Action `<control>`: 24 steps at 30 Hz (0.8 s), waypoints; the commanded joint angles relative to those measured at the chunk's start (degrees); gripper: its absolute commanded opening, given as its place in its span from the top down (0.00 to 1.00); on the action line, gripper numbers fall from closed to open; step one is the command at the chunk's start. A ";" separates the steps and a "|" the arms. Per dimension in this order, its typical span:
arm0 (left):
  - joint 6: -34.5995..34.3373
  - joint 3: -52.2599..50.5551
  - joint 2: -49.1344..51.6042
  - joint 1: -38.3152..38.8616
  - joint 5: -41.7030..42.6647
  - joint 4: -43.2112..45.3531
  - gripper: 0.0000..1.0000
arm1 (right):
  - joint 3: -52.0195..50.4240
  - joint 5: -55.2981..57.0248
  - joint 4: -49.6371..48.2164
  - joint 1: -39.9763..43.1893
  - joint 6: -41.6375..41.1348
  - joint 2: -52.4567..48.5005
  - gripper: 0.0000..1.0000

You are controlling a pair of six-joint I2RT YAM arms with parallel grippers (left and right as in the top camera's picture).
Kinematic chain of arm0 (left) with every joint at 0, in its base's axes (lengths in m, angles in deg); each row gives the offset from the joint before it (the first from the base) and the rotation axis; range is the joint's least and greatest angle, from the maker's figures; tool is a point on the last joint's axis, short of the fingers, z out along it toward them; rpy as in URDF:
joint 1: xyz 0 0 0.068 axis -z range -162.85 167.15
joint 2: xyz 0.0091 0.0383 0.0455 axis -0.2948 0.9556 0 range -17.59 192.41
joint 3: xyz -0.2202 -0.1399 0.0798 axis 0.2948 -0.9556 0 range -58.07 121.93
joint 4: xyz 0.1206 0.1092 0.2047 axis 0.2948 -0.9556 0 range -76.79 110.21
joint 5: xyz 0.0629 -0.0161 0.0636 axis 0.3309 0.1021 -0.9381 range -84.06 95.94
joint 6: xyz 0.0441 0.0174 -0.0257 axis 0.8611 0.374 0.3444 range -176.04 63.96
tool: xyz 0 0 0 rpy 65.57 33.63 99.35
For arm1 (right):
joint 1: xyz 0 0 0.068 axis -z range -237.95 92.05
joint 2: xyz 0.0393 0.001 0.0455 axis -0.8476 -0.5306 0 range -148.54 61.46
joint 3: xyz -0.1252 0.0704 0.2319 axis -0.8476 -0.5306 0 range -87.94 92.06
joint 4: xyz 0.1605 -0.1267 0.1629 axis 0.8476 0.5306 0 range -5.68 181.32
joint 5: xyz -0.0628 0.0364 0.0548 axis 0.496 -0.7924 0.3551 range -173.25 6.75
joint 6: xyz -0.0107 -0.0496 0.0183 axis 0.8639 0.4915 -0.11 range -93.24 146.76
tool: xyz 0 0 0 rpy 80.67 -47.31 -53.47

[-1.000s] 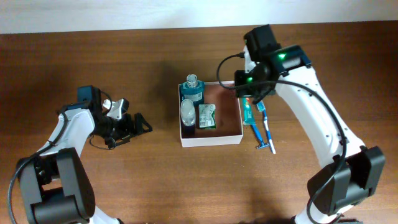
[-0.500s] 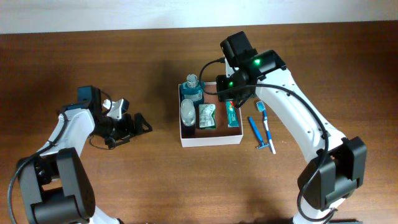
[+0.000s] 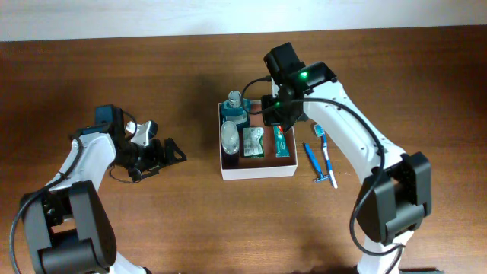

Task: Pack container
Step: 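Lift the Colgate tube and carry it left into the pink box, then lower the tube upright into the box's right side and release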

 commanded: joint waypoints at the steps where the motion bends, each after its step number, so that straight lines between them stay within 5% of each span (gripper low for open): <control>1: 0.68 -0.35 -1.51 -0.20 0.20 -0.02 0.01 | -0.48 0.59 -0.68 -0.39 -0.72 -1.18 0.96; 24: 0.70 -0.35 -1.51 -0.20 0.20 -0.02 0.01 | -7.17 1.66 -9.55 -0.46 -0.44 -1.60 0.96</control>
